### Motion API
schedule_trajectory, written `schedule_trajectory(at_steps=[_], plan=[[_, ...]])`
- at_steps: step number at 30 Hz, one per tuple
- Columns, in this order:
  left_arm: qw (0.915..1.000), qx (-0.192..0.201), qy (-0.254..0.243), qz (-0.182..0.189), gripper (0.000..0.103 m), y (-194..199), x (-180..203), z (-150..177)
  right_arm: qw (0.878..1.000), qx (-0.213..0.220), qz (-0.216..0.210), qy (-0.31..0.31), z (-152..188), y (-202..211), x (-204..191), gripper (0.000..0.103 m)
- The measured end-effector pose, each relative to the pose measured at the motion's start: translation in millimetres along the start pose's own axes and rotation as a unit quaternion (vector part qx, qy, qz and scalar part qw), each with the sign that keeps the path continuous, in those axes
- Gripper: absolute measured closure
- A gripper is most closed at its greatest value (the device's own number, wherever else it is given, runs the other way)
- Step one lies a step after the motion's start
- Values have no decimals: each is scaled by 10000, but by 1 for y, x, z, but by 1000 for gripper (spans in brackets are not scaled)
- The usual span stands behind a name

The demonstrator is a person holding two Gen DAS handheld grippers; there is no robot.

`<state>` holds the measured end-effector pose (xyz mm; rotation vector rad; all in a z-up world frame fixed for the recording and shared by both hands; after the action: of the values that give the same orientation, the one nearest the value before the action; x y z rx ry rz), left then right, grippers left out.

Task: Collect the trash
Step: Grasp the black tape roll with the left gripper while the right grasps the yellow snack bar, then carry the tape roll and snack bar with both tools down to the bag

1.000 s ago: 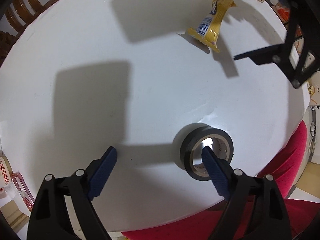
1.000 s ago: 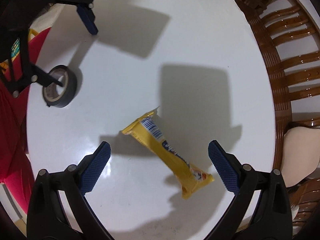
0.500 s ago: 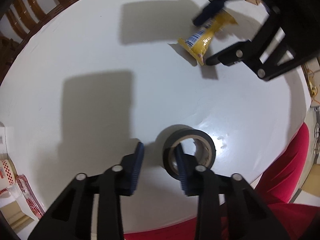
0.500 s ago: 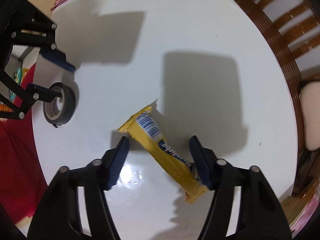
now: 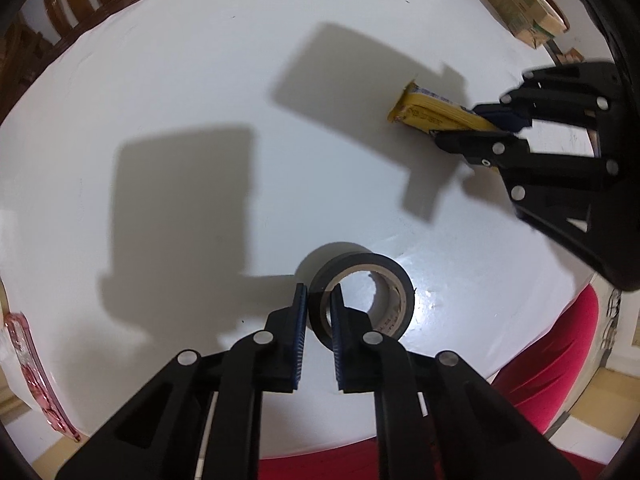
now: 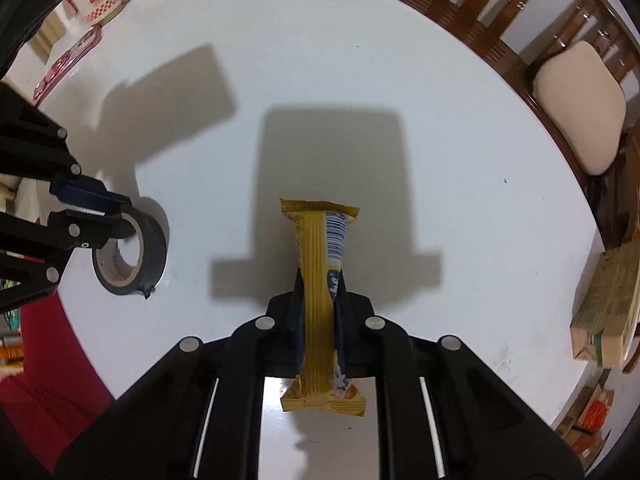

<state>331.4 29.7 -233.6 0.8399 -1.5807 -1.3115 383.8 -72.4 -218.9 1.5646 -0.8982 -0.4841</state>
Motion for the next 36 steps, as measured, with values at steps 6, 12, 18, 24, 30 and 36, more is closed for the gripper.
schedule_trajectory(at_steps=[6, 12, 18, 24, 30, 36], plan=[[9998, 68, 180, 29, 91, 1, -9, -1, 9996, 62, 65, -270, 9, 7, -5, 91], [9992, 327, 230, 73, 91, 14, -3, 8, 9977, 332, 65, -585, 32, 36, 1, 92], [9966, 797, 183, -105, 91, 48, 0, 9, 9925, 875, 150, -842, 33, 81, 9, 92], [9907, 1337, 81, -242, 91, 86, 19, 20, 9853, 1388, 443, -886, 48, 123, 10, 92], [9851, 1691, -157, -276, 91, 107, 55, 47, 9828, 1586, 444, -838, 73, 150, -16, 92], [9818, 1854, -321, -266, 91, 110, 79, 69, 9800, 1714, 497, -880, 100, 172, -37, 92]])
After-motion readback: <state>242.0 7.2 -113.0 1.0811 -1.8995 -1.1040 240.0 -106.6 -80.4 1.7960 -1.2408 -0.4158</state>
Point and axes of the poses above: each gripper's, at about its wrist camera, not at the fingertips, and y roughly against the way its jaws point, x to its right, z to its underside, the point moved 10 cm from there along -y, roughly the way its jaws point, and after that the axes turned 7 degrees about z, right-handed, at the moved point
